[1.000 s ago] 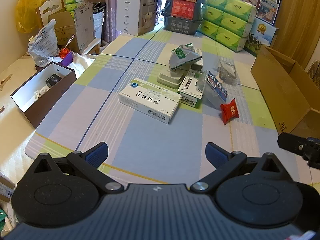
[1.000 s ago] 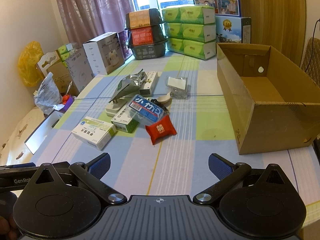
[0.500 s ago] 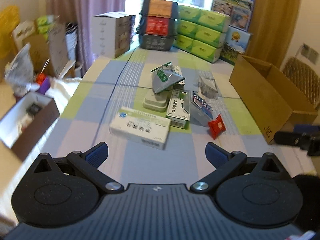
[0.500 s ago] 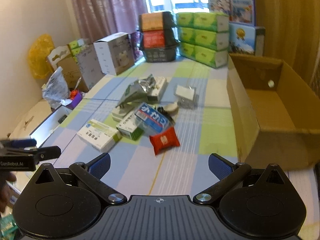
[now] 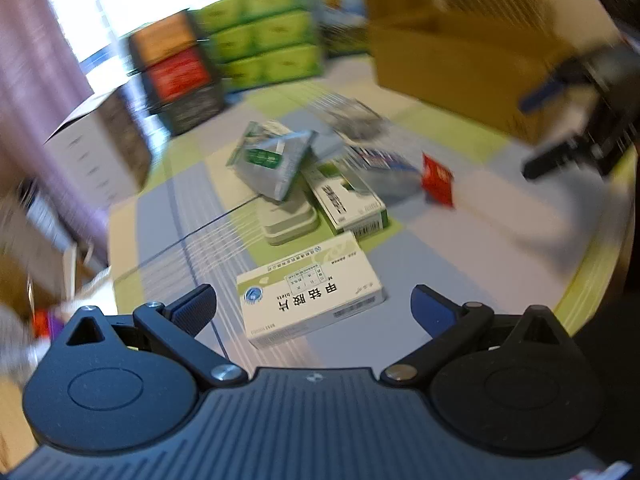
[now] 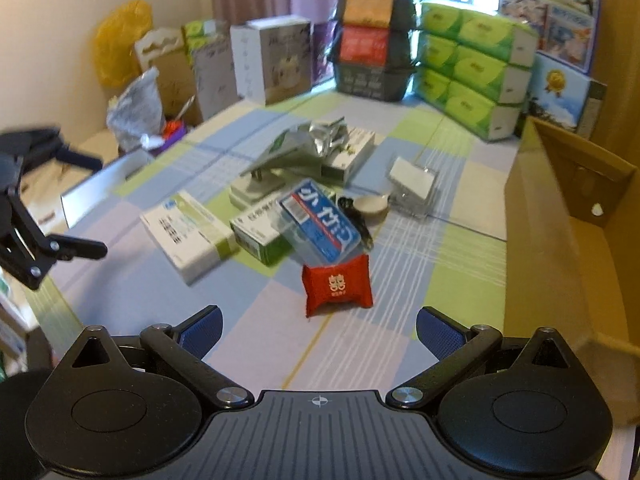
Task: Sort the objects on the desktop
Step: 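Grasp the white medicine box with the left tool while the right tool grasps the red candy packet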
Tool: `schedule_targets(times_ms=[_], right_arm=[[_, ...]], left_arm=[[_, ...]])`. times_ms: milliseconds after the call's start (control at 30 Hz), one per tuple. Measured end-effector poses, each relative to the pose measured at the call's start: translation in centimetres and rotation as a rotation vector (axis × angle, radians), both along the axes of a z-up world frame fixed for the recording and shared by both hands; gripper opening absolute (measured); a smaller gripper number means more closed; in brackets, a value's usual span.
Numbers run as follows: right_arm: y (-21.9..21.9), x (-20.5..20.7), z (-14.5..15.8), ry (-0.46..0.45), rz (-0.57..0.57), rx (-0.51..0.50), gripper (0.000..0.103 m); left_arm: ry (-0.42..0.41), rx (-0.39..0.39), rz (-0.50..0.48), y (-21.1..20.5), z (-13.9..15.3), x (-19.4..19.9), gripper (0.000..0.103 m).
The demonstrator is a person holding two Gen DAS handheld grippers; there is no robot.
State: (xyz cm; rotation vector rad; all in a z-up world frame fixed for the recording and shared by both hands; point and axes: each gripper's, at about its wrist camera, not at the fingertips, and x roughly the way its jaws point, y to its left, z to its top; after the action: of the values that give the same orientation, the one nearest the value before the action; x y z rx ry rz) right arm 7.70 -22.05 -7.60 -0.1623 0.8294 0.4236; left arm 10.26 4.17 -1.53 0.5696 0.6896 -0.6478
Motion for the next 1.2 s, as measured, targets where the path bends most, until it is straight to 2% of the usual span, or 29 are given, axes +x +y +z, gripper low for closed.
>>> schedule_targets(times_ms=[167,367,633,700,800,900,1033,1067,1100,1133,1200], right_arm=[[0.6,3.1,-2.4,0.019,0.056,-0.037,0.101],[0.9,6.5,-4.6,0.050,0.079,-0.022,0.098],[1.1,8.5,-5.9,0.097,0.080,0.001,0.075],[0.9,8.7,-5.9,0.100,0.064,0.000,0.058],[0.6,9.0,-6.0,0.123,0.048,0.012,0.049],[0.8,9.0,-6.0,0.118,0.053,0.001,0.049],[1.2,9.1,-6.0,0.104,0.072,-0.027,0.052],[1.2,9.1,-5.9,0.096,0.081,-0.032,0.064],[1.2,9.0,-5.9,0.086,0.090,-0.036,0.080],[1.2,9.0,-5.7,0.069,0.094,-0.041,0.086],[0.9,9.1,-5.6,0.062,0.089,-0.029,0.088]], left_arm=[[0.008,0.103,-0.182,-0.9,-2.4,3.0,0.101],[0.044,0.123,-0.326,-1.6,-3.7,6.2,0.101],[0.104,0.190,-0.443,-2.5,-5.9,9.2,0.101],[0.131,0.196,-0.474,-2.7,-6.3,9.8,0.101],[0.181,0.219,-0.526,-3.1,-7.0,10.6,0.100],[0.233,0.257,-0.554,-3.5,-7.7,11.3,0.092],[0.269,0.254,-0.537,-3.6,-7.7,11.9,0.090],[0.275,0.254,-0.523,-3.6,-7.6,11.9,0.089],[0.281,0.251,-0.500,-3.5,-7.6,11.8,0.088],[0.289,0.245,-0.473,-3.6,-7.5,11.6,0.086],[0.303,0.221,-0.412,-3.6,-7.3,11.1,0.084]])
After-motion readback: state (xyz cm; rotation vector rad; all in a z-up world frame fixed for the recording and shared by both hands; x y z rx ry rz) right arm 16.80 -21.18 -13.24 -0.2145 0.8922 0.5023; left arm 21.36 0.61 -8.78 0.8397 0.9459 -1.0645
